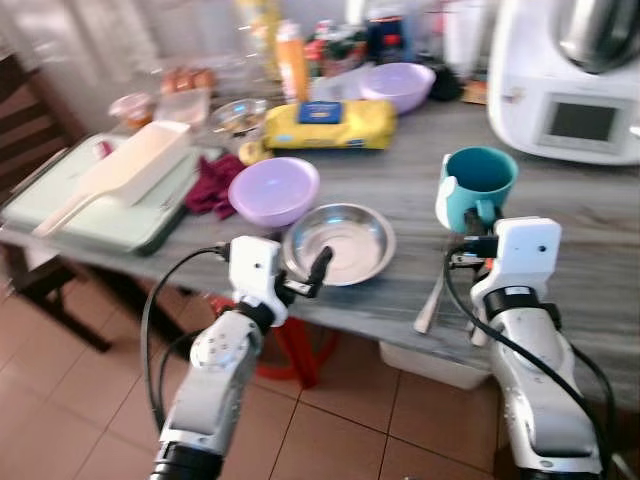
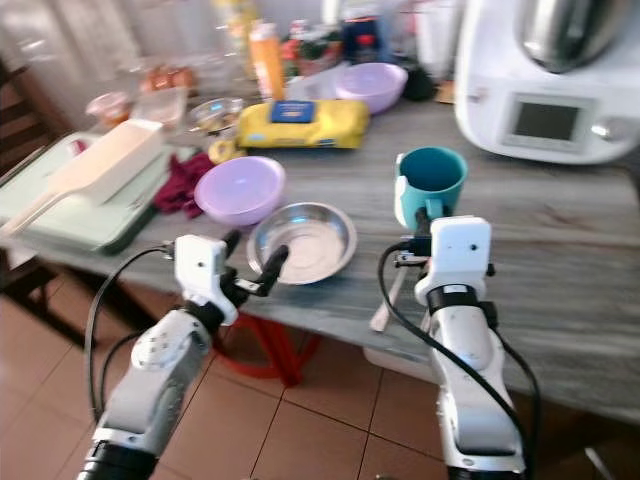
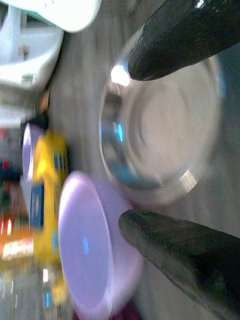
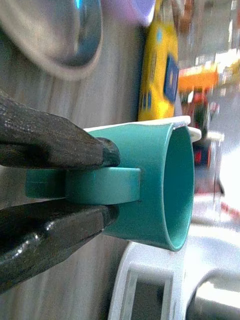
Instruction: Setting the table
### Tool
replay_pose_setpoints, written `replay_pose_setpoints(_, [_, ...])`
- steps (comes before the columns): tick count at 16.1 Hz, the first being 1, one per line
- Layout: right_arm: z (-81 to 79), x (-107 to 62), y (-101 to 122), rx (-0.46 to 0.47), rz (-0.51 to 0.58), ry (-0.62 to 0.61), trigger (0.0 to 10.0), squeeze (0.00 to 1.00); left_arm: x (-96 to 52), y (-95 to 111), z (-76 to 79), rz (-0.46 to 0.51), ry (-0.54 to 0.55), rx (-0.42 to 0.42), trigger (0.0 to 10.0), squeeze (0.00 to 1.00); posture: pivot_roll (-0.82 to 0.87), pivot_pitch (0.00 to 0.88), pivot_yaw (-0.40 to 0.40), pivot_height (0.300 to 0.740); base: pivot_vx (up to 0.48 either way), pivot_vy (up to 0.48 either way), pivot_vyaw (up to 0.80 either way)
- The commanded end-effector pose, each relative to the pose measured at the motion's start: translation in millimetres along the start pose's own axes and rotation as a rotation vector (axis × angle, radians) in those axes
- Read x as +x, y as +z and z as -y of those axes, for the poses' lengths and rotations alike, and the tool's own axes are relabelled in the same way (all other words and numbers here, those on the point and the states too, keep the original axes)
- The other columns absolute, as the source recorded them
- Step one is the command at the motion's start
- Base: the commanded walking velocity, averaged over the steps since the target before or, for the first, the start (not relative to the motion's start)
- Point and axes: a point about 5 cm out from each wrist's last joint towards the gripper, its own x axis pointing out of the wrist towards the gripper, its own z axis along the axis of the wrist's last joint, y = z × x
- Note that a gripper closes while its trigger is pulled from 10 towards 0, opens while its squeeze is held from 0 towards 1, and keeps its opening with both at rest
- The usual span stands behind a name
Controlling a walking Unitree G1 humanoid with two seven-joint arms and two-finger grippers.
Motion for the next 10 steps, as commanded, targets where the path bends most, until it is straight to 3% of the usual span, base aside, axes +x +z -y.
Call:
replay_pose_setpoints(1, [-7.0,-0.4,4.9,0.011,0.025,0.023,10.0,0.00,-6.3,2.7,-5.5,0.014,0.018,0.014,10.0,0.00,-0.13,0.079,0.115,0.740,0.000,0.000,0.00])
replay_pose_setpoints(5, [-5.5,-0.3,4.4,0.015,0.026,0.023,10.0,0.00,-13.7,-0.6,-8.5,-0.007,0.022,0.027,10.0,0.00,-0.12,0.073,0.115,0.740,0.000,0.000,0.00])
replay_pose_setpoints(10, [-0.7,0.1,3.2,-0.014,0.016,0.029,10.0,0.00,-33.0,-1.1,3.9,-0.042,-0.223,-0.023,10.0,0.00,-0.12,0.108,0.104,0.740,0.000,0.000,0.00])
